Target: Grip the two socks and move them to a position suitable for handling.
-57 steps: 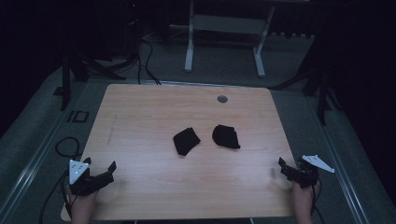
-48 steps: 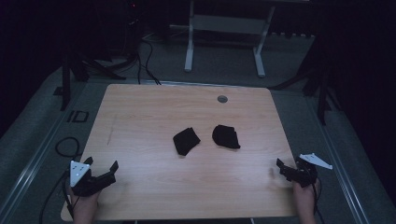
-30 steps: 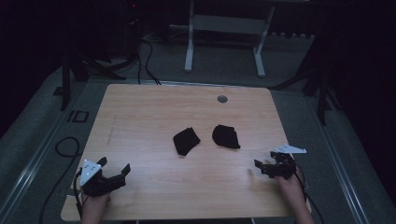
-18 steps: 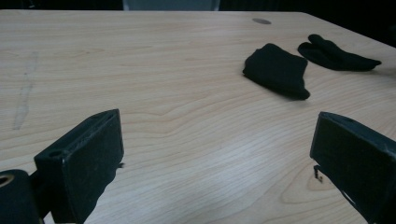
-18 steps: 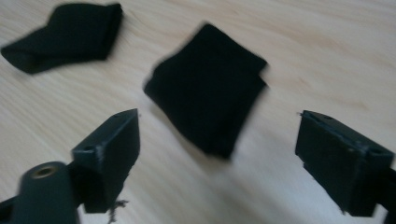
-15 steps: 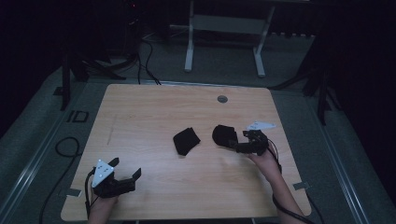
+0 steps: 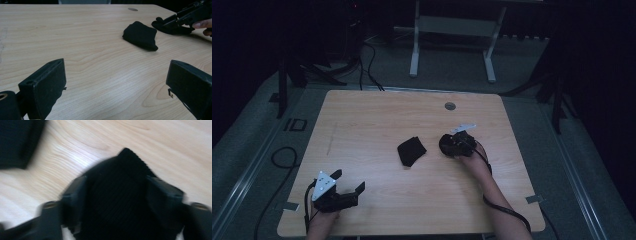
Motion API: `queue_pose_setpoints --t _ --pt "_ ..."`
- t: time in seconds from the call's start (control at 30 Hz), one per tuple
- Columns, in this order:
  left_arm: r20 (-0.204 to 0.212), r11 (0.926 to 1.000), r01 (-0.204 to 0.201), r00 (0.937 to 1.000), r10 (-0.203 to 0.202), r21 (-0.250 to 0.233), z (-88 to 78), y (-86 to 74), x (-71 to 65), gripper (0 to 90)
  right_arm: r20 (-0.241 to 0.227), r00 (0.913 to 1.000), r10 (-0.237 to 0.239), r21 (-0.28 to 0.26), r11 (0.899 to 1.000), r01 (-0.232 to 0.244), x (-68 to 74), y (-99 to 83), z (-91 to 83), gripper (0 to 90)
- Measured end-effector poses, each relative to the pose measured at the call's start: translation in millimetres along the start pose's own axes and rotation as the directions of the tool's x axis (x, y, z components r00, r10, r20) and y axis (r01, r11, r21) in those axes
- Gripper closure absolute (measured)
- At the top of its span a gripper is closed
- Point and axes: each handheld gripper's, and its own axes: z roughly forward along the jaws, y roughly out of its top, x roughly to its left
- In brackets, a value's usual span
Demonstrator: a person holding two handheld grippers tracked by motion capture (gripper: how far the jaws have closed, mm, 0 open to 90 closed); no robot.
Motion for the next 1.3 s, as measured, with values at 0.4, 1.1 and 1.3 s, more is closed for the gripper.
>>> queue_pose_setpoints --t 0.4,1.1,1.3 --pt "0.041 0.9995 0.011 0.9991 -0.013 0.03 10.0 2.2 -13.0 3.2 0.065 0.9973 -0.034 -0.039 0.999 0.036 11.4 -5.1 -16.4 77.0" --pt "0.291 0.9851 -0.171 0.9437 0.158 0.02 60.0 54.5 -80.2 22.7 -0.165 0.9546 -0.248 -0.218 0.953 0.21 102.4 -27.9 -120.9 76.9" --pt "0.369 0.9708 -0.239 0.9042 0.216 0.019 73.1 67.2 -102.2 43.3 -0.168 0.9451 -0.28 -0.226 0.944 0.239 116.7 -34.3 -129.0 76.8"
